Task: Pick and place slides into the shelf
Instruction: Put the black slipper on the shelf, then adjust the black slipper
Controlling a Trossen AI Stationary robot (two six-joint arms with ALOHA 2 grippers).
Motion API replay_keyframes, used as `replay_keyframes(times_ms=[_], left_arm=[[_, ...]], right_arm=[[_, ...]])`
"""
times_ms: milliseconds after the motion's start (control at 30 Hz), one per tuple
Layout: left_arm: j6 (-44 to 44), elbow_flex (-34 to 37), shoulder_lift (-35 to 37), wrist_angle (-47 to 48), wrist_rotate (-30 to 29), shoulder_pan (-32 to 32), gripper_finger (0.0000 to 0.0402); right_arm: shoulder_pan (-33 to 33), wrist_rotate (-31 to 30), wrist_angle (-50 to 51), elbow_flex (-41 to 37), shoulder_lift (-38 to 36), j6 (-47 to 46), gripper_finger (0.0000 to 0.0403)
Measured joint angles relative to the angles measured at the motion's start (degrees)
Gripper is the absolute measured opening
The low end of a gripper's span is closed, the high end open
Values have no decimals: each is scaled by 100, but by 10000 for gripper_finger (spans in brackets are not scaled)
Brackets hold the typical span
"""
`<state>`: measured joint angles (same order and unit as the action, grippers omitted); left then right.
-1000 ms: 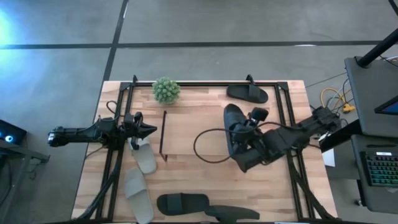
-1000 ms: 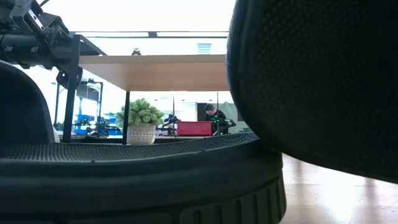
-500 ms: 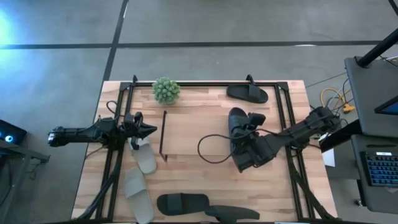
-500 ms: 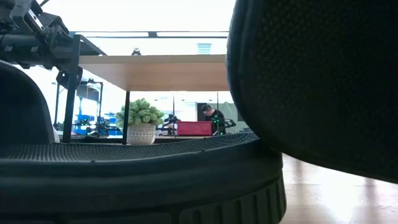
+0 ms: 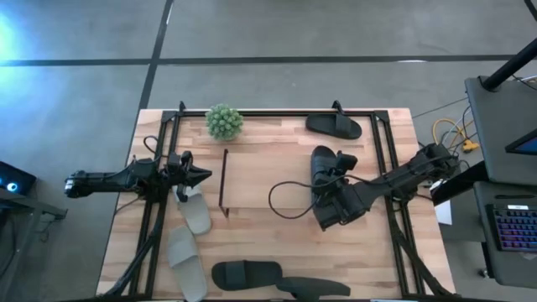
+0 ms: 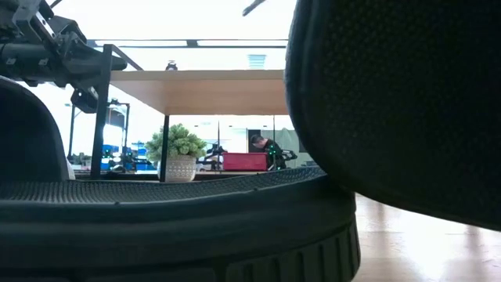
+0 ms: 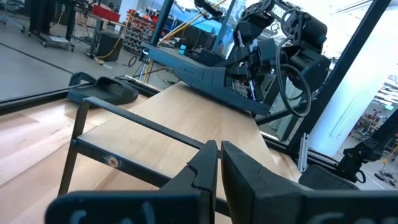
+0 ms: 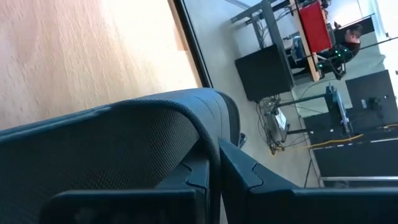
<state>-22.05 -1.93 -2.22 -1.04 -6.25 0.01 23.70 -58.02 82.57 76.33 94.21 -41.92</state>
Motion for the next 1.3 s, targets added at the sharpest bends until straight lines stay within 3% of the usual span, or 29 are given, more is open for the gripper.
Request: replay_keyframes(times_ms=[300,700,1000,1133,1300], left_arm=[[-1,0,0,0,-1,0,6],[-1,0,0,-1,0,0,6],[-1,0,0,0,-1,0,6],[0,0,-1,0,0,1,6],[-1,0,0,-2,-1,2,6]], right_arm=[[-12,47,-29,14,0,10,17],[24,205,-28,47,2,-115,145],[326,206,-4,356,-197,-115,175],[460,697,13,604,-345,-115,175],[731,2094,-42,931,-452,-116,176]])
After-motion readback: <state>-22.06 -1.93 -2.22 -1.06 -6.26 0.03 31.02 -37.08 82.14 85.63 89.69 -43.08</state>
